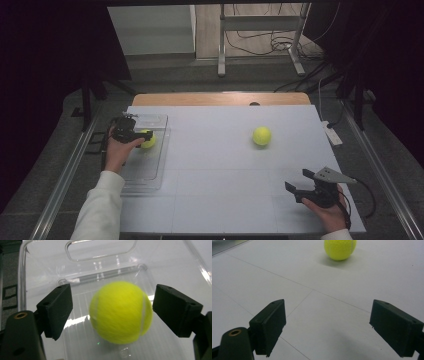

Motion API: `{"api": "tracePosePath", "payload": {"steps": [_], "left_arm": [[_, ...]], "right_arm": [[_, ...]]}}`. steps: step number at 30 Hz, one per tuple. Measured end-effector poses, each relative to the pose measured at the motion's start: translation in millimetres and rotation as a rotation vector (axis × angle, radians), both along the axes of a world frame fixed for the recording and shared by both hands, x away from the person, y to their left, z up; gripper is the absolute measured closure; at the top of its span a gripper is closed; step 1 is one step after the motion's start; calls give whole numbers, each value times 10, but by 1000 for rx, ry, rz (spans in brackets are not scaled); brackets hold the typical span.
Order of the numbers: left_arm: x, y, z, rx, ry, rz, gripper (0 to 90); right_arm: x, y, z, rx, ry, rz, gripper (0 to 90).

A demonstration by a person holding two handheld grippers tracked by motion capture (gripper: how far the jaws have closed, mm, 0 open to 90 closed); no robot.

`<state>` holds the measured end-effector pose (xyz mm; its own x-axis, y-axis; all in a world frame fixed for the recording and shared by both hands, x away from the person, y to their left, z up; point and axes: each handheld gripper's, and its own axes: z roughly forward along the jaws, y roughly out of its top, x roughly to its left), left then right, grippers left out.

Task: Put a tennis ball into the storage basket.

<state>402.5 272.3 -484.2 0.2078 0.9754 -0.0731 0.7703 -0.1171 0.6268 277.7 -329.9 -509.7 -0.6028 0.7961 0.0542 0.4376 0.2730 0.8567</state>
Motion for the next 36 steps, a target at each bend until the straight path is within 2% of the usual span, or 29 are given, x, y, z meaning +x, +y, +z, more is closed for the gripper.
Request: {"api": "tracePosePath", "payload": {"steps": [5,15,19,24,36], "left_arm": [[-61,-32,49,-7,-25,-17,154],[-261,-61,100,-59,-89,-57,154],[-318,-65,105,-80,-101,-76,155],[-417,-95,134,-143,-131,-111,156],[-575,-246,239,-161,-188,-200,156]], "right_arm": [[0,-1,0,1,-1,-1,141],[-3,1,2,-1,-1,-2,141],[-4,2,4,2,-2,-1,141],[-4,-1,3,0,-3,-3,141],[-6,3,5,2,-3,-4,141]]}}
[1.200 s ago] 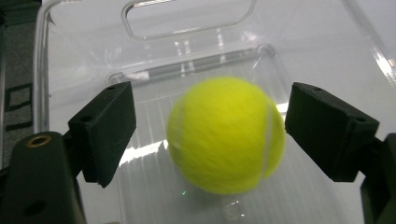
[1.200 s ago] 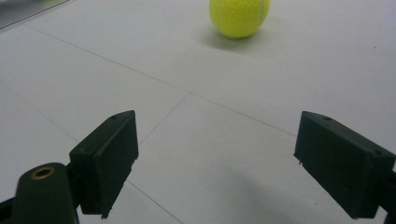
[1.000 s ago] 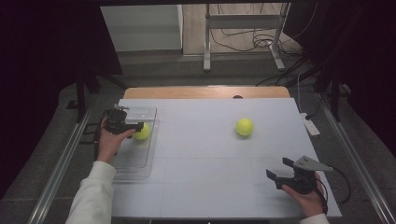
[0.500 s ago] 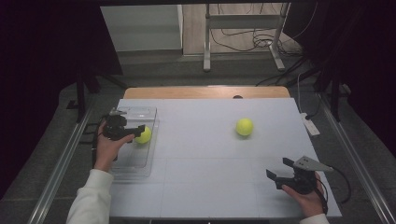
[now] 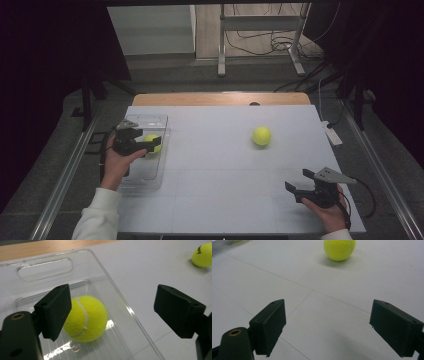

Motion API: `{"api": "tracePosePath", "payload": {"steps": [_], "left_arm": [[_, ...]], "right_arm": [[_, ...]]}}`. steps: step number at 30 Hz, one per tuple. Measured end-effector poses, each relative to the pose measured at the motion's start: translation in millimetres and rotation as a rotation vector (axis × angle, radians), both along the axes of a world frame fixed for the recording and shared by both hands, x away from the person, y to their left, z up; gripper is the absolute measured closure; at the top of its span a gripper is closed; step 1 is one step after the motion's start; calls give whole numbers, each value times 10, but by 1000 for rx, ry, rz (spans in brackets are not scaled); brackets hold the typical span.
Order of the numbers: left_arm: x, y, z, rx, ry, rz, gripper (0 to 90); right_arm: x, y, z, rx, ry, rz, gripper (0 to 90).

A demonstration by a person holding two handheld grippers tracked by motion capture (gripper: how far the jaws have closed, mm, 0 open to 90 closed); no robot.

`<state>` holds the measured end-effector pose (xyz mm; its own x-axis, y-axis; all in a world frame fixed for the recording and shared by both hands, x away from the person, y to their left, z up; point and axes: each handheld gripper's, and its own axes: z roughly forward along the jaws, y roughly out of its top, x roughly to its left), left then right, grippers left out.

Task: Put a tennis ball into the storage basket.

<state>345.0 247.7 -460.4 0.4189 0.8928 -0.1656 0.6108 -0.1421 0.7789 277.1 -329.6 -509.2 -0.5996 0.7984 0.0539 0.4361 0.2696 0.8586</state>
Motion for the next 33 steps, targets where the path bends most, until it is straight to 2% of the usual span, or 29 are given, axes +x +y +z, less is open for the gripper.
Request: {"api": "tracePosePath", "payload": {"steps": [5,8,12,21,33], "left_arm": [[-54,-59,12,-7,-14,-26,156],[-81,-99,9,7,-20,-45,155],[-119,-103,14,-7,-27,-49,155],[-183,-124,88,-69,-62,-76,157],[-263,-271,168,-80,-86,-127,157]], "right_arm": [[3,-2,-1,-1,0,-2,142],[2,4,1,1,1,0,141],[17,3,-6,5,4,-1,142],[23,2,-5,3,5,-8,142],[23,14,-4,0,4,-7,142]]}}
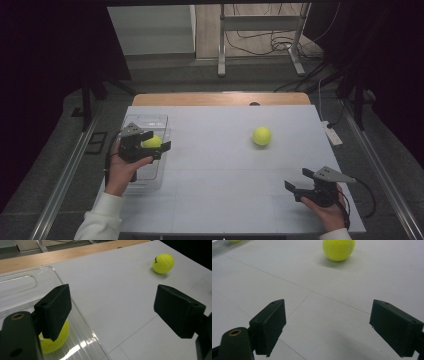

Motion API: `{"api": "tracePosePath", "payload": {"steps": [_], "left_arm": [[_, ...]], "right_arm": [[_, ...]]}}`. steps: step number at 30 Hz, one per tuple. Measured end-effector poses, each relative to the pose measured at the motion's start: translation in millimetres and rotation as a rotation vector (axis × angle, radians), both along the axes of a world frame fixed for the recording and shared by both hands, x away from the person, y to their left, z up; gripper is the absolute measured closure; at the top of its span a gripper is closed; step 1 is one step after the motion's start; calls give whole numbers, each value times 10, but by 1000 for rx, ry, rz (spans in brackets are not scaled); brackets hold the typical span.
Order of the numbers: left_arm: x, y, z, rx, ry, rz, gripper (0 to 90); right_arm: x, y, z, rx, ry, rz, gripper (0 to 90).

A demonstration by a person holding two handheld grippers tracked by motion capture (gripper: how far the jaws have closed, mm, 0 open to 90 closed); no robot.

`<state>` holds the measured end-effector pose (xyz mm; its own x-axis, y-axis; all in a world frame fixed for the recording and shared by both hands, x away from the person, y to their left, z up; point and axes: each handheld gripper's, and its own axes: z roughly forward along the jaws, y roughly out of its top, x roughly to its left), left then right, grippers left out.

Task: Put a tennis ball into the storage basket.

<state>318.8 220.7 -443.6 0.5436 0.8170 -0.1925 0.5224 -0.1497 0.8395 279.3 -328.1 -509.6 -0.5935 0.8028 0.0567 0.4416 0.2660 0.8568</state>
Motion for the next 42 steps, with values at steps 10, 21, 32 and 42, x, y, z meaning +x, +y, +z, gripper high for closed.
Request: {"api": "tracePosePath", "payload": {"steps": [10,21,32,42], "left_arm": [[-66,-214,53,10,-21,-39,156],[-86,-355,61,16,-24,-74,156],[-92,-461,63,6,-19,-105,156],[-97,-580,53,23,-18,-131,156]], "right_arm": [[1,-17,1,8,-4,10,142],[-18,-29,7,7,-6,7,142],[2,-27,4,21,0,3,141],[6,12,12,15,-3,9,141]]}}
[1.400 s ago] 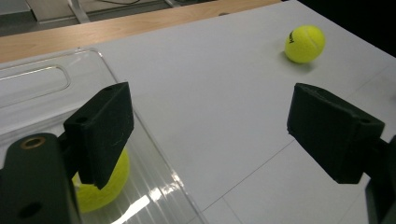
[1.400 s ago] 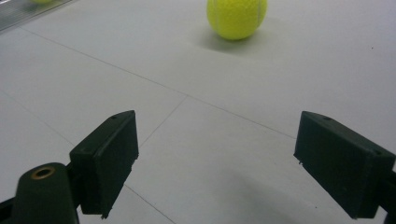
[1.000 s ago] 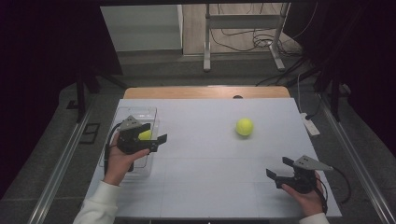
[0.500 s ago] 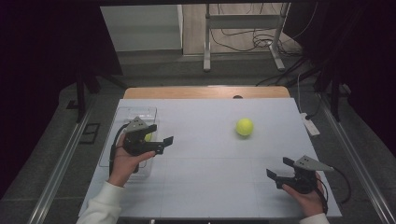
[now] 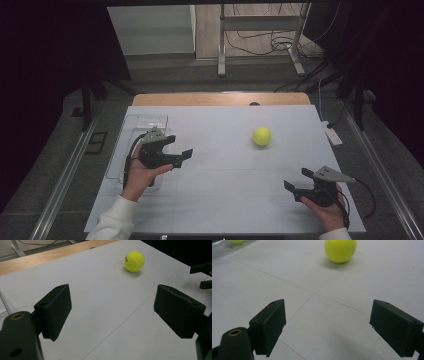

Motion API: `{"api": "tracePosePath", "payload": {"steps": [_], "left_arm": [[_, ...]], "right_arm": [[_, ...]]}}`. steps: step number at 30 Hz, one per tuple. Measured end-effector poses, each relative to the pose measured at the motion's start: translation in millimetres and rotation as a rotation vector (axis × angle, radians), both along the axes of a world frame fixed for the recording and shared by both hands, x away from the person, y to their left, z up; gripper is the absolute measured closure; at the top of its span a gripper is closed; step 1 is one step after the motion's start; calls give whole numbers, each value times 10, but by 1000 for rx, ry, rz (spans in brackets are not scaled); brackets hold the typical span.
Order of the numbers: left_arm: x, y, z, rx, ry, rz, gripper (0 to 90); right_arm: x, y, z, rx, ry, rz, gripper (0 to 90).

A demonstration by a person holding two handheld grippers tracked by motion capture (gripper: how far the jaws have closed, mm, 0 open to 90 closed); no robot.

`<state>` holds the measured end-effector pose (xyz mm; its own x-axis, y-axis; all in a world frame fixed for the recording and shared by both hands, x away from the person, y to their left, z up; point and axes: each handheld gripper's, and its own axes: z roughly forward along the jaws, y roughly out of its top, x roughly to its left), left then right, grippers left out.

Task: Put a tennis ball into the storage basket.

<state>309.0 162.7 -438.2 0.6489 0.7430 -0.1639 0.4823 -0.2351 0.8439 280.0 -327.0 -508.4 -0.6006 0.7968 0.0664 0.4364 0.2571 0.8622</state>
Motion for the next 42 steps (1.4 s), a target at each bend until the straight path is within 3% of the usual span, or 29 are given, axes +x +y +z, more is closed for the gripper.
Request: {"api": "tracePosePath", "payload": {"steps": [21,42], "left_arm": [[85,-346,-53,44,22,-55,155],[293,-650,-116,35,57,-84,156]], "right_arm": [[9,12,2,3,-4,17,141],[-49,-53,15,14,-11,7,141]]}}
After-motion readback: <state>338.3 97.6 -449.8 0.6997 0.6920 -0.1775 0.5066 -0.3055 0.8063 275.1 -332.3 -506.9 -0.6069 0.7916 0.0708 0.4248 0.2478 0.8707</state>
